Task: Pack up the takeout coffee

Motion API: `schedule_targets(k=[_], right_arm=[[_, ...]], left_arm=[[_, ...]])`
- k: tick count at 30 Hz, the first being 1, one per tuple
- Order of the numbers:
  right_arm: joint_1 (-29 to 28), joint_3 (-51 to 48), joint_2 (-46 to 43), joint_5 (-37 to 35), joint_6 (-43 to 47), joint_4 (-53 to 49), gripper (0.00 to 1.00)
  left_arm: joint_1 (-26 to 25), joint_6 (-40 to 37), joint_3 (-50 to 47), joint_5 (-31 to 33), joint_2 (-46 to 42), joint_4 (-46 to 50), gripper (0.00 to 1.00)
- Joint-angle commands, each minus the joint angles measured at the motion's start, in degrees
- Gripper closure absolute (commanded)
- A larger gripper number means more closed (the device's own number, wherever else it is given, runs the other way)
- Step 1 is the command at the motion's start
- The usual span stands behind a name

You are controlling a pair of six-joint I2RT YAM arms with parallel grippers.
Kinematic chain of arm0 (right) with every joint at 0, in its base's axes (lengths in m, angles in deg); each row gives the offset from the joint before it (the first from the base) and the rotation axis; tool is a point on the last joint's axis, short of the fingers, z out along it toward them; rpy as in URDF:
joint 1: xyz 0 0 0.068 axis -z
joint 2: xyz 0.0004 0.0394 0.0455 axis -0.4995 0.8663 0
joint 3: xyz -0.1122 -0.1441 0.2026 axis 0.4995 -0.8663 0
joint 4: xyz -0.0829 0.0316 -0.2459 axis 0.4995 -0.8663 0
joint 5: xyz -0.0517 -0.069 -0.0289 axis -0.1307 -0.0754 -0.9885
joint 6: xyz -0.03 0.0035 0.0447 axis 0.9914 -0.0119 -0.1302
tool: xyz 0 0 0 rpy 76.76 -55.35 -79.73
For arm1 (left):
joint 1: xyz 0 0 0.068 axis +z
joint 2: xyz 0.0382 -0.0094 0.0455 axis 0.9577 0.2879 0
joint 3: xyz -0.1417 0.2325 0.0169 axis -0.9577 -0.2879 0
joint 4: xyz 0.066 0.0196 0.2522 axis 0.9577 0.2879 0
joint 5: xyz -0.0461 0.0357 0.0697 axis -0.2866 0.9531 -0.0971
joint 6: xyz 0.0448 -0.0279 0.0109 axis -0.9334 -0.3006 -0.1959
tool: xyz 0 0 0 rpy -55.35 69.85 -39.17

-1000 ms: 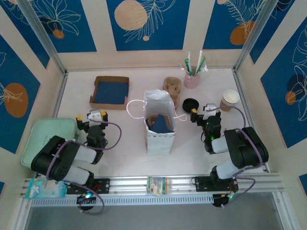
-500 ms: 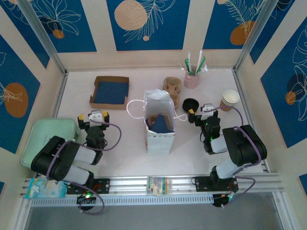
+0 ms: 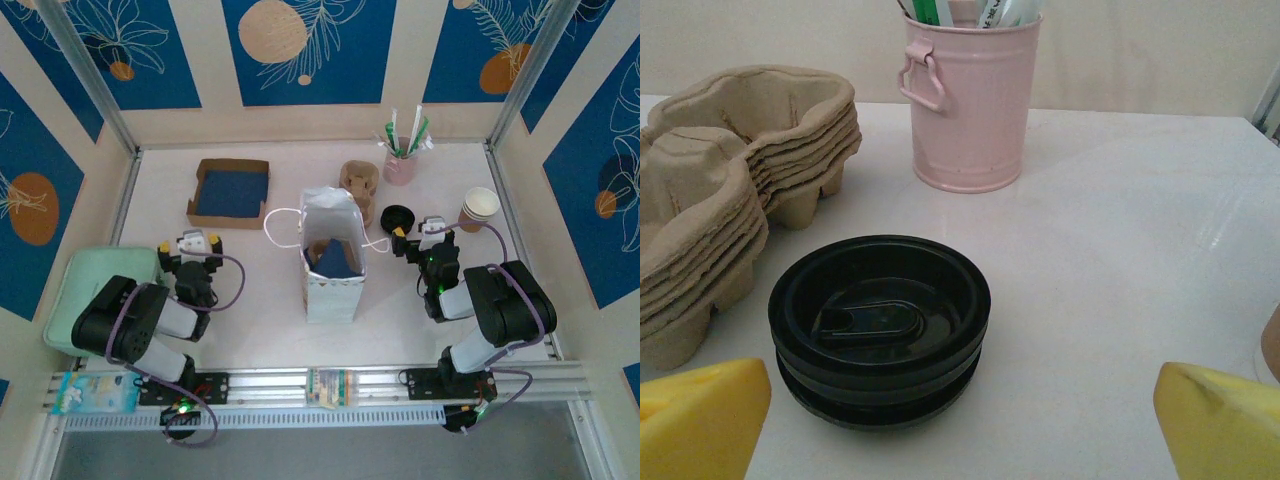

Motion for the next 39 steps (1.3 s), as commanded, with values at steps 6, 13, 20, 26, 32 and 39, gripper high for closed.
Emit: schedule_targets(k=[6, 13, 20, 26, 32, 39], right_arm=[[1.10, 2.63, -1.91, 2.10, 0.03, -4.59, 0.01], [2.36, 5.96, -2.21, 1.34, -2.02, -11.46, 0.01], [3.44, 8.30, -2.30, 1.16, -3.54, -15.90, 0.01], [3.26, 8.15, -2.30, 0.96, -3.50, -15.61, 0.01], [3.53, 8.70, -2.22, 1.12, -3.77, -16.61, 0.01], [4.05, 9.47, -2.22, 1.51, -4.38, -18.17, 0.01]], left_arm=[[0.62, -0.28, 1.04, -4.68, 0.87, -2.62, 0.00], [0.64, -2.13, 1.56, -9.18, 1.93, -2.60, 0.00], [0.76, -4.05, 2.53, -15.71, 4.67, -2.59, 0.00], [0.90, -4.33, 3.14, -16.68, 6.20, -2.60, 0.00], [0.99, -4.30, 3.49, -16.58, 6.56, -2.60, 0.00], [0.97, -4.27, 3.64, -16.61, 6.64, -2.60, 0.00]])
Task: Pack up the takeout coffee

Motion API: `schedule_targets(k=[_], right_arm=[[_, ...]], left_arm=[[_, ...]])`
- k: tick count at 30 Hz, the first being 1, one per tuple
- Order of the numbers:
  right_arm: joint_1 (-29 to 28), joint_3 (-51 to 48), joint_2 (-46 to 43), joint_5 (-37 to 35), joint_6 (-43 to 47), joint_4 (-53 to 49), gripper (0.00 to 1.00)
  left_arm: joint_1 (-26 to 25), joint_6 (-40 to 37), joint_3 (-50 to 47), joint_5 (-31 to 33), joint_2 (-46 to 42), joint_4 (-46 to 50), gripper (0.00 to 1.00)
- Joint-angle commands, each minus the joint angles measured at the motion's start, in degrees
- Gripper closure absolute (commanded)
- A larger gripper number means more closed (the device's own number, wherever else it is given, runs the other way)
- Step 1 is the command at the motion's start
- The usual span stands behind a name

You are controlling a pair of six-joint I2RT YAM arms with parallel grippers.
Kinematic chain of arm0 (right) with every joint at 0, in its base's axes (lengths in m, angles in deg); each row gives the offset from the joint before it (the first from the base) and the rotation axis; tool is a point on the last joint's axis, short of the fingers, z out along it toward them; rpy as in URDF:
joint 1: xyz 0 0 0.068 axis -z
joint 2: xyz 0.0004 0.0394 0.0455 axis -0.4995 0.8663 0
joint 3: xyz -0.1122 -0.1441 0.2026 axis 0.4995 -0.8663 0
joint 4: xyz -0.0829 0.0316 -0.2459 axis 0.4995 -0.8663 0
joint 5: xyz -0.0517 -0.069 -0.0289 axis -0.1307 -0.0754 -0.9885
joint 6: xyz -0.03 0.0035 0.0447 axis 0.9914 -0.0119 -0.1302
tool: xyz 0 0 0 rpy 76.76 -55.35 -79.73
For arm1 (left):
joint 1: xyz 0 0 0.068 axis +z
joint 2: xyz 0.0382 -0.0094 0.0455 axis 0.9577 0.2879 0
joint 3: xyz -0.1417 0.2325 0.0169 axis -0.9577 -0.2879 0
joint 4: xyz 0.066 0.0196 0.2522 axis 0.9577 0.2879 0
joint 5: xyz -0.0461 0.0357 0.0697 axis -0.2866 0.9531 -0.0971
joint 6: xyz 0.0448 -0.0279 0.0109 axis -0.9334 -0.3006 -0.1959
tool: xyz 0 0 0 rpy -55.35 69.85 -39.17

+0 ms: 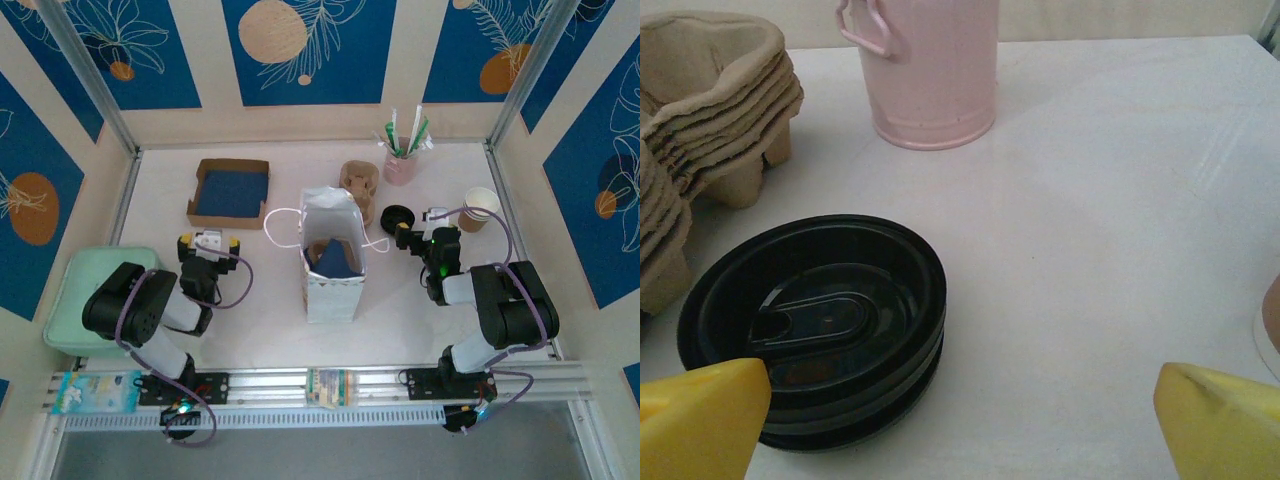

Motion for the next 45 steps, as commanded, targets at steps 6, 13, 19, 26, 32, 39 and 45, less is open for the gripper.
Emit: schedule_targets(k=[6, 13, 19, 26, 32, 39, 45], right_arm=[[1.89, 2.31, -1.06, 0.87, -2.53, -2.22, 0.01], [2.58, 2.42, -1.15, 1.27, -3.18, -2.70, 0.01], [2.87, 2.60, -1.15, 1.60, -3.52, -3.06, 0.01], [2.82, 2.51, -1.18, 1.66, -3.43, -2.99, 0.01], [2.78, 2.36, -1.23, 1.59, -3.44, -2.78, 0.01], [2.85, 2.50, -1.19, 1.56, -3.44, -2.88, 0.01], [2.87, 2.51, -1.15, 1.54, -3.53, -2.97, 0.01]], left_arm=[[1.13, -0.65, 1.97, -0.98, 0.36, -0.69, 0.00], [3.44, 2.30, 7.47, -1.97, -2.51, 13.36, 0.01], [9.21, 7.31, 11.85, -8.30, -3.44, 23.98, 0.01], [9.20, 7.31, 11.58, -8.38, -3.61, 23.72, 0.00], [9.19, 7.31, 11.32, -8.54, -3.66, 23.23, 0.00], [9.23, 7.31, 11.52, -8.48, -3.52, 23.45, 0.00], [9.16, 7.39, 11.77, -8.21, -3.43, 23.90, 0.00]])
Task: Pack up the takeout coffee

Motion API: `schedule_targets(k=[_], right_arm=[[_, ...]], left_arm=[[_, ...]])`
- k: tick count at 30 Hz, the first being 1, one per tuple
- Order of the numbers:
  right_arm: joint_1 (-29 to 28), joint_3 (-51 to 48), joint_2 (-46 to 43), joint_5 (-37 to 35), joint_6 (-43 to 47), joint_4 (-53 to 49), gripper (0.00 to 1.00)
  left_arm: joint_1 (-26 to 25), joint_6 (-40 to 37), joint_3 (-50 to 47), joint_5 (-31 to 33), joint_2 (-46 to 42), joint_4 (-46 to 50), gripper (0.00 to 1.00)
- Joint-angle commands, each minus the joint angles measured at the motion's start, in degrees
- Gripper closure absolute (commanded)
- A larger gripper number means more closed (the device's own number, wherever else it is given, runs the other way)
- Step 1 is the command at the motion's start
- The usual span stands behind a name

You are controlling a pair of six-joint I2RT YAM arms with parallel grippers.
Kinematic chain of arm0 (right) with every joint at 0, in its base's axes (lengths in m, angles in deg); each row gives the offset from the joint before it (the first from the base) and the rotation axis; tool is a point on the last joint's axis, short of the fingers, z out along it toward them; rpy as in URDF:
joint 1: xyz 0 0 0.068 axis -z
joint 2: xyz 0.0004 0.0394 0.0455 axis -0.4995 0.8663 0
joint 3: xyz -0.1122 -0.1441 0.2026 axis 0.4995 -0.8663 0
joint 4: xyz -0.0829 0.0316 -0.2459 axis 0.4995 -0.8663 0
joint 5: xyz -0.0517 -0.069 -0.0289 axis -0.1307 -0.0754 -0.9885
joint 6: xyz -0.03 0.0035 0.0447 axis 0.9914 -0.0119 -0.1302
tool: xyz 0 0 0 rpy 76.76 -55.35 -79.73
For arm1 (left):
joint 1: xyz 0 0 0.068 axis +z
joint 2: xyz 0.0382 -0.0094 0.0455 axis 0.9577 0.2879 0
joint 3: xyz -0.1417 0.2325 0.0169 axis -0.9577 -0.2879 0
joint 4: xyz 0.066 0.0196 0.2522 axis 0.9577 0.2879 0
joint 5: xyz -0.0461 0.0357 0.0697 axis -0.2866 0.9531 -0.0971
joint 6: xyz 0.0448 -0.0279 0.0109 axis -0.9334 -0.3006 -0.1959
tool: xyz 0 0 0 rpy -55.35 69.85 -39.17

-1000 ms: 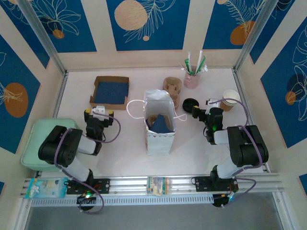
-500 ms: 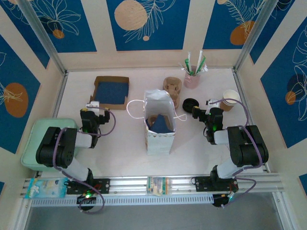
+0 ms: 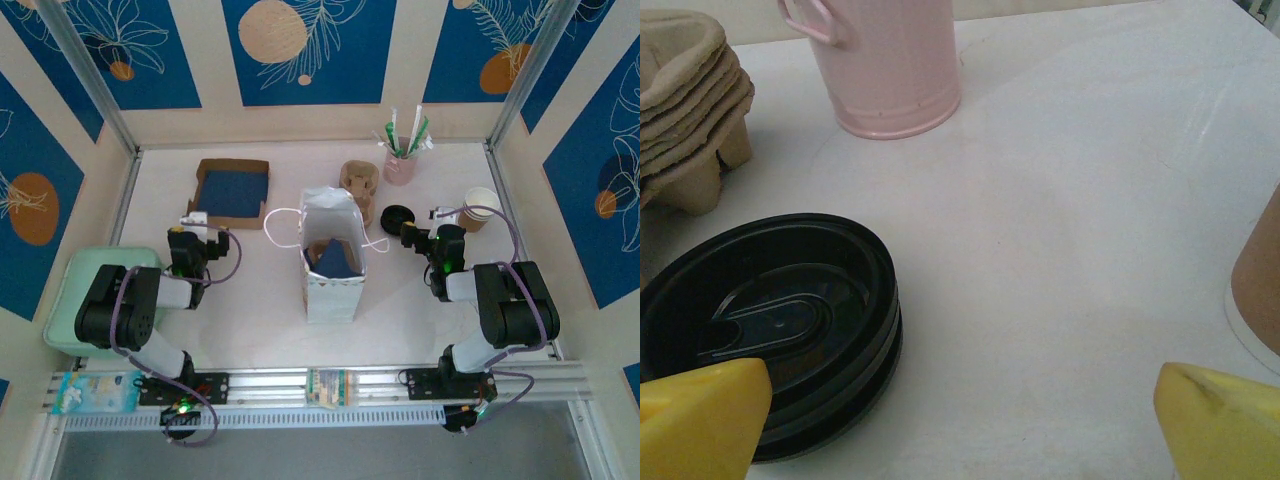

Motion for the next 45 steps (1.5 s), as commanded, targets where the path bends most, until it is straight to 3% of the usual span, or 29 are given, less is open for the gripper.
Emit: schedule_targets(k=[1, 45], right_arm=[[0.27, 1.24, -1.15, 0.70, -0.75, 0.35, 0.01], [0.09, 1.07, -1.32, 0.58, -0.67, 0.60, 0.01]], left_arm=[[0.31, 1.06, 0.34, -0.74, -0.76, 0.04, 0.00], [-0.04, 0.66, -0.63, -1.01, -1.20, -1.55, 0.00]])
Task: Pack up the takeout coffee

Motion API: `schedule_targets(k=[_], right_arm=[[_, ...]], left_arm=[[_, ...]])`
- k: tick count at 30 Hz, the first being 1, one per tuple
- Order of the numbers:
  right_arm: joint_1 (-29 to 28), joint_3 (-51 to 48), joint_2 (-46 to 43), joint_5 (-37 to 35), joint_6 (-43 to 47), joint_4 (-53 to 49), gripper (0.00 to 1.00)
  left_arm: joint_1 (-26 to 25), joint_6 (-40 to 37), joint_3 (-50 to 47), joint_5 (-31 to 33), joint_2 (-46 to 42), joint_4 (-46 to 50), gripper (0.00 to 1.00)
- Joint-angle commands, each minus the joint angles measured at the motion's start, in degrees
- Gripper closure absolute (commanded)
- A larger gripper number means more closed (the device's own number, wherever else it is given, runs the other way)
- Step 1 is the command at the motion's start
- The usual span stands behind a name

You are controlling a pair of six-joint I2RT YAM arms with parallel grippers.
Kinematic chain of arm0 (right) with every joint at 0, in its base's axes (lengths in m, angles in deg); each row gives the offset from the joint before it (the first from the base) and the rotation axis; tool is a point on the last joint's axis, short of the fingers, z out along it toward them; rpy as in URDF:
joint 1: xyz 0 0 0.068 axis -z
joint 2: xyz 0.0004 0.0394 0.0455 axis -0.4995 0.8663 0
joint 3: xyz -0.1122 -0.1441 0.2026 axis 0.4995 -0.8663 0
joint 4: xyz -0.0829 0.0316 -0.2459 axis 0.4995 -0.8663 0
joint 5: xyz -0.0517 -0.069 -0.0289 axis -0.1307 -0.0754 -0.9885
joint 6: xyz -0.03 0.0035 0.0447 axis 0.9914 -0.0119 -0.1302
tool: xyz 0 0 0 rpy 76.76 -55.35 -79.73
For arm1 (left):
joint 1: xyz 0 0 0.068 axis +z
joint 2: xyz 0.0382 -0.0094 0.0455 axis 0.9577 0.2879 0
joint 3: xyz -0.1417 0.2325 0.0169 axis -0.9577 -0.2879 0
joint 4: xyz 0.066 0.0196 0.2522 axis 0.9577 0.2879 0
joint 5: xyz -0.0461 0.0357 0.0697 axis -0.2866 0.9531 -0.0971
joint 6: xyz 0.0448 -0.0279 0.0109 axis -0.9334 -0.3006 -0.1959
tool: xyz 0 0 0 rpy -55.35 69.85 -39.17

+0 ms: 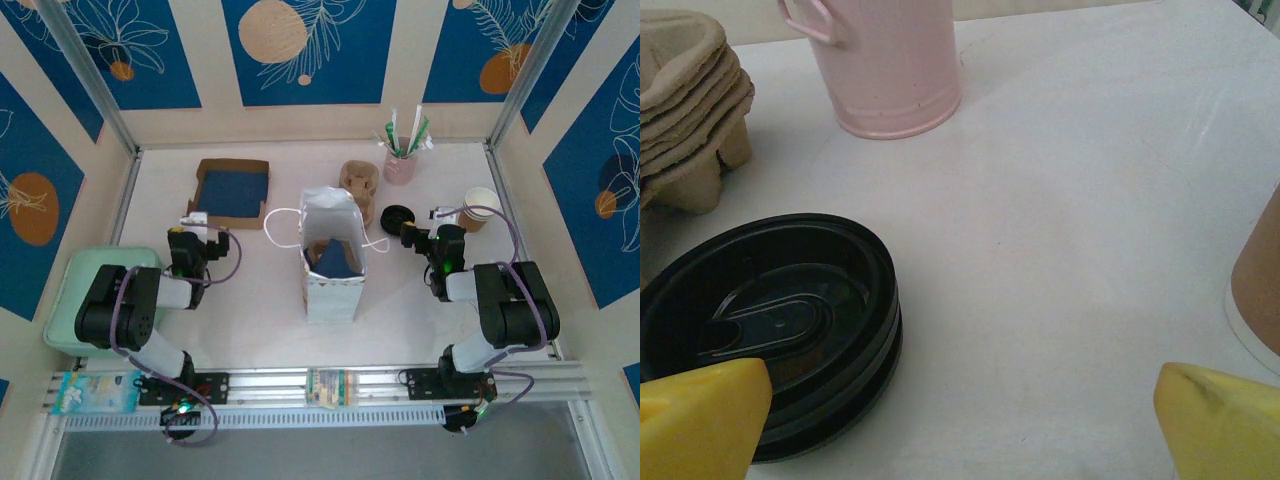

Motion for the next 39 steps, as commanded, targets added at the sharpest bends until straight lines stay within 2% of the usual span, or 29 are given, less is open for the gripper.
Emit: schedule_targets(k=[1, 39], right_arm=[[0.09, 1.07, -1.32, 0.56, -0.67, 0.68, 0.01], [0.11, 1.07, -1.31, 0.57, -0.67, 0.63, 0.01]], left_arm=[[0.01, 0.60, -0.65, -1.05, -1.19, -1.68, 0.00], [0.01, 0.60, 0.14, -1.01, -0.95, -0.36, 0.00]])
